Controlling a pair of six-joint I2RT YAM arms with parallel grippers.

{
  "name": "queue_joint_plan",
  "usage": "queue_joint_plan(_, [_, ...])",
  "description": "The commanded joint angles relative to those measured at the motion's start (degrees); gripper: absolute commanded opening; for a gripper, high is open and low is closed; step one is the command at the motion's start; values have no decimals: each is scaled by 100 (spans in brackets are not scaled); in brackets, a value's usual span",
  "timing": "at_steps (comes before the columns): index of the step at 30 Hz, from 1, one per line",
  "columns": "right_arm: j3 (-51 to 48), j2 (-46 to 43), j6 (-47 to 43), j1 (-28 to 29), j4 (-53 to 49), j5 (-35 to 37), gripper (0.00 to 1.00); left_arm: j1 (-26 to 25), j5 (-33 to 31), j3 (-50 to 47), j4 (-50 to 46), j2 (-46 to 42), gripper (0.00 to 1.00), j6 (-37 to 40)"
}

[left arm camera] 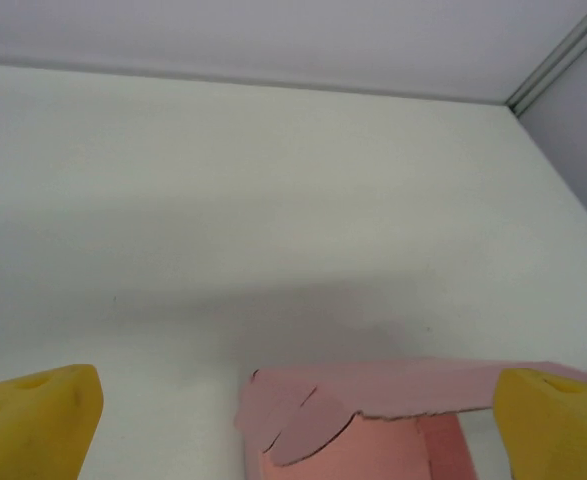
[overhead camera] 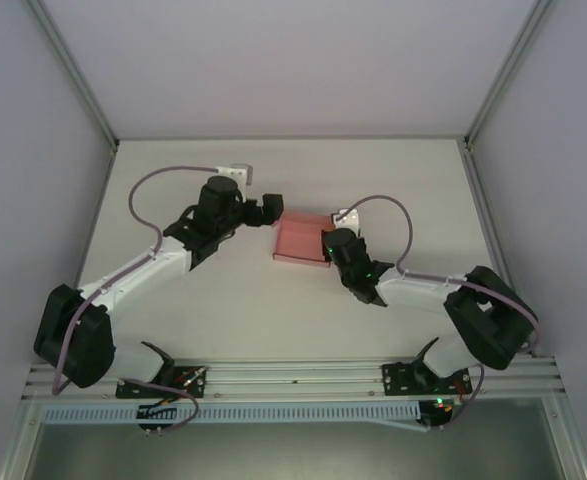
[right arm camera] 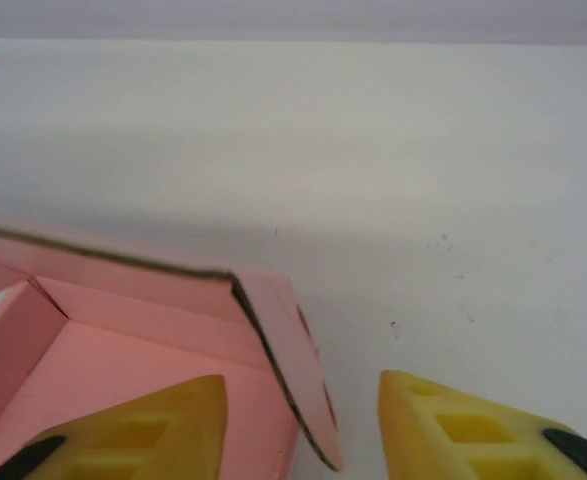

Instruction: Assemble paper box

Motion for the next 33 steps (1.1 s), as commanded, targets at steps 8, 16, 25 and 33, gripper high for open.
queue_joint_plan(8, [789, -574, -389, -711, -1971, -1720, 52, 230, 2193, 1379, -2209, 1380, 91, 2218])
queue_joint_plan(16, [1167, -324, -541, -933, -2364, -2140, 38, 41, 1516, 1691, -2471, 2053, 65, 2446])
queue_joint_plan(25, [1389, -107, -632, -1039, -2554, -2177, 25, -88, 841, 1822, -2373, 2009, 47, 2519])
queue_joint_plan(33, [1549, 85, -620, -1077, -2519, -2403, 0, -162, 1021, 1981, -2207, 2251, 12, 2424])
